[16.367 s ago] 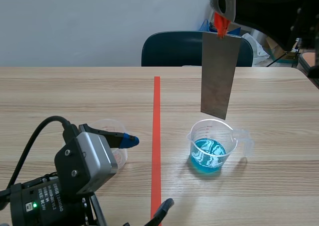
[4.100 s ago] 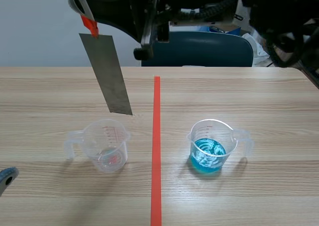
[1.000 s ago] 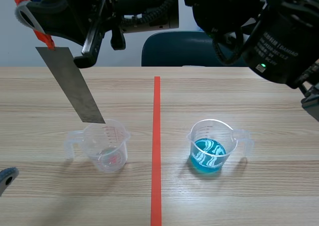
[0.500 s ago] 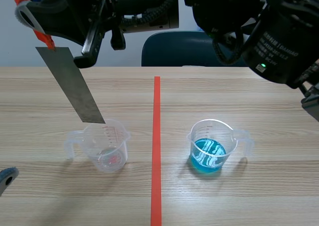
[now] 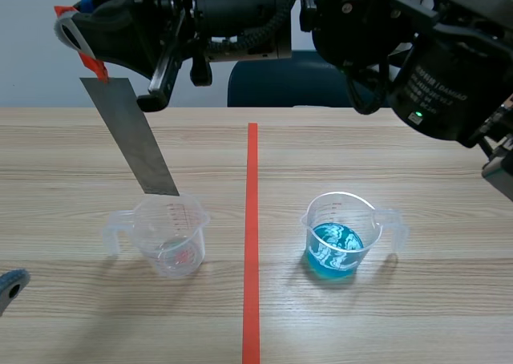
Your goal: Do the redox reaction experiment
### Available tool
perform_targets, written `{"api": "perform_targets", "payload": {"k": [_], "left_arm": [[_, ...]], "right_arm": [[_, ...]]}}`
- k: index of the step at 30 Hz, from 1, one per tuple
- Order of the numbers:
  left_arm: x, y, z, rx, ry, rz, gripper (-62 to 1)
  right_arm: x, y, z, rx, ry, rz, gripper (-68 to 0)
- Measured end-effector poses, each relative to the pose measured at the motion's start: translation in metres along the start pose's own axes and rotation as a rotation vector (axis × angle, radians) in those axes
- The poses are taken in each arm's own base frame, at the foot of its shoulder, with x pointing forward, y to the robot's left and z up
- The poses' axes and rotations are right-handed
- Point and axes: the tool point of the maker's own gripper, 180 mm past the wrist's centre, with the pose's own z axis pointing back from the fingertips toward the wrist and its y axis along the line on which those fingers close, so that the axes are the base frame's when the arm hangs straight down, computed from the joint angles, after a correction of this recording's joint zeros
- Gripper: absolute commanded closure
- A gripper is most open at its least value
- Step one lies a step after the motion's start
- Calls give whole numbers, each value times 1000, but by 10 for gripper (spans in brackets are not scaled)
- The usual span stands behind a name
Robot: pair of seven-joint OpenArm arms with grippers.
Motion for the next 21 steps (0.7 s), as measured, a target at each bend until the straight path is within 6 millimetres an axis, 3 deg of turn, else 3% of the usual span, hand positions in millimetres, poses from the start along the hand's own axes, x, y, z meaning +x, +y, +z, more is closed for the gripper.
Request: {"api": "perform_targets", "payload": {"k": [3, 10, 21], "left_arm": [[0, 0, 0, 0, 0, 0, -623], [0, 0, 0, 0, 0, 0, -623], [0, 0, 0, 0, 0, 0, -623]], "right_arm": [[-6, -2, 1, -7, 13, -8, -6], [-24, 12, -5, 37, 41, -41, -6], [-43, -2, 2, -10, 49, -77, -6]]}}
